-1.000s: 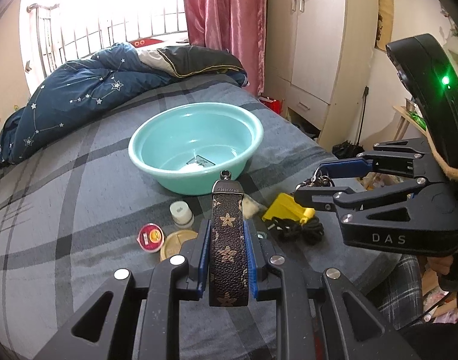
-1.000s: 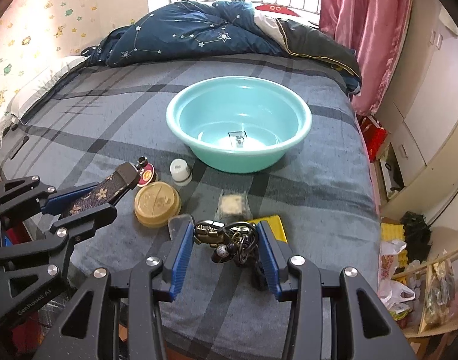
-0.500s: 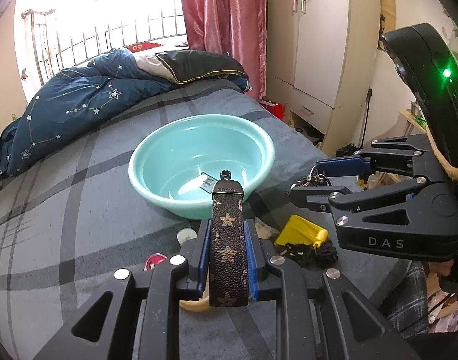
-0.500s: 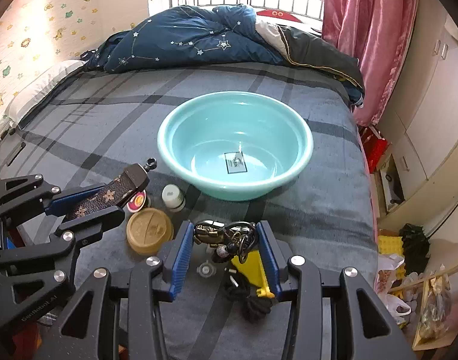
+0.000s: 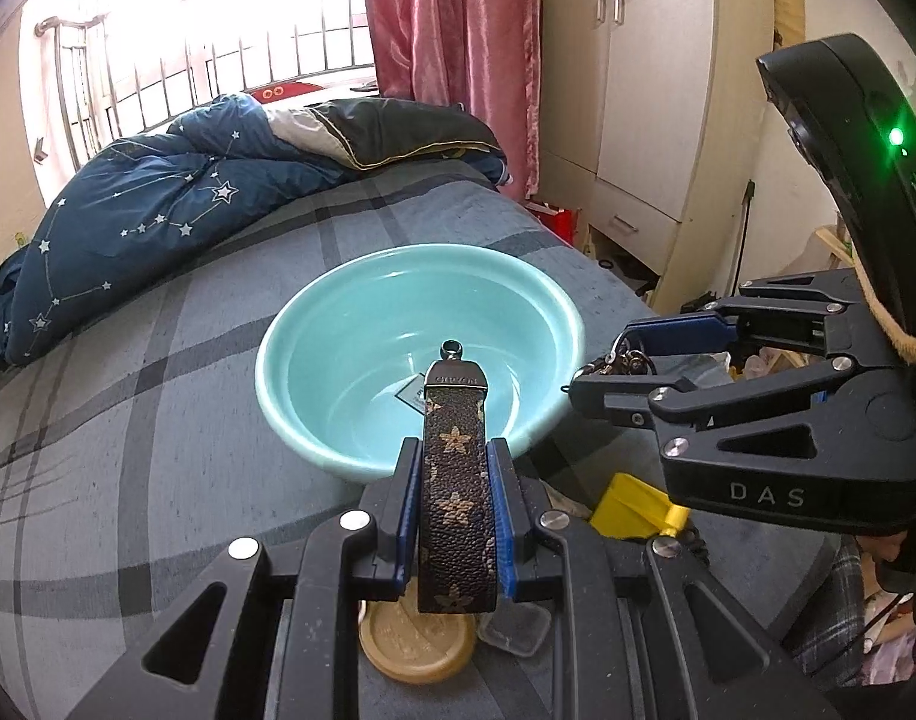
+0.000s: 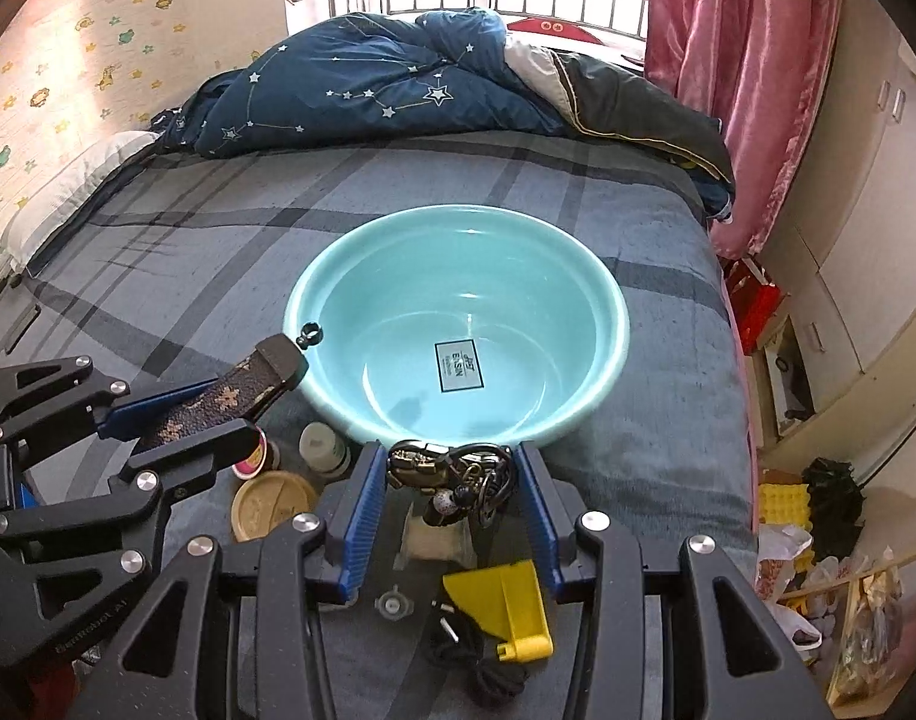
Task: Organize objects
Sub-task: 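Carry the strap with the left tool while the right tool carries keys over the basin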
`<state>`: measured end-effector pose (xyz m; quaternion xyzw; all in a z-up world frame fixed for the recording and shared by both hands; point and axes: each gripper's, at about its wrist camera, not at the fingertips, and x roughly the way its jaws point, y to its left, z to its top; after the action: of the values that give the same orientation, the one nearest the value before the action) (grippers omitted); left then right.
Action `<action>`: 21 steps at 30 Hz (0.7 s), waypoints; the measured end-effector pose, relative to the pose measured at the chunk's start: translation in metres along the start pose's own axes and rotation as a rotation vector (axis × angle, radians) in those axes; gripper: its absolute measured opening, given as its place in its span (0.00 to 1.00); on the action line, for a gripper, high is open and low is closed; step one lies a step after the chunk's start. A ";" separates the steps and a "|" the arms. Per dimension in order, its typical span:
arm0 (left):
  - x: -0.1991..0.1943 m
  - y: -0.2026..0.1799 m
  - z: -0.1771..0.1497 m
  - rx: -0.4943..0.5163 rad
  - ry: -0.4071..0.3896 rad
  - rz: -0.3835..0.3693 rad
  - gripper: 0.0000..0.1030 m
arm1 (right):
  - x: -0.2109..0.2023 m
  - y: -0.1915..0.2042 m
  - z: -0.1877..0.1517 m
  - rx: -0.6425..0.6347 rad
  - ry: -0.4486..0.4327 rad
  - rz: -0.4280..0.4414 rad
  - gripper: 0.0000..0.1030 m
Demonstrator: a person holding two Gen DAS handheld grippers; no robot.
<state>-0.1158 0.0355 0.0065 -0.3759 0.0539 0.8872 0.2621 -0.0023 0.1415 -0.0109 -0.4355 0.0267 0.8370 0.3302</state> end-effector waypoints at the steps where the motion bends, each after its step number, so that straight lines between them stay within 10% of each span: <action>1: 0.004 0.002 0.003 0.001 0.001 0.001 0.22 | 0.003 -0.001 0.003 0.001 0.001 0.000 0.45; 21: 0.076 0.035 0.034 -0.012 0.057 -0.016 0.22 | 0.074 -0.026 0.050 0.035 0.051 0.000 0.45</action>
<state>-0.1993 0.0483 -0.0256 -0.4032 0.0530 0.8743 0.2651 -0.0523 0.2179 -0.0291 -0.4507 0.0498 0.8252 0.3369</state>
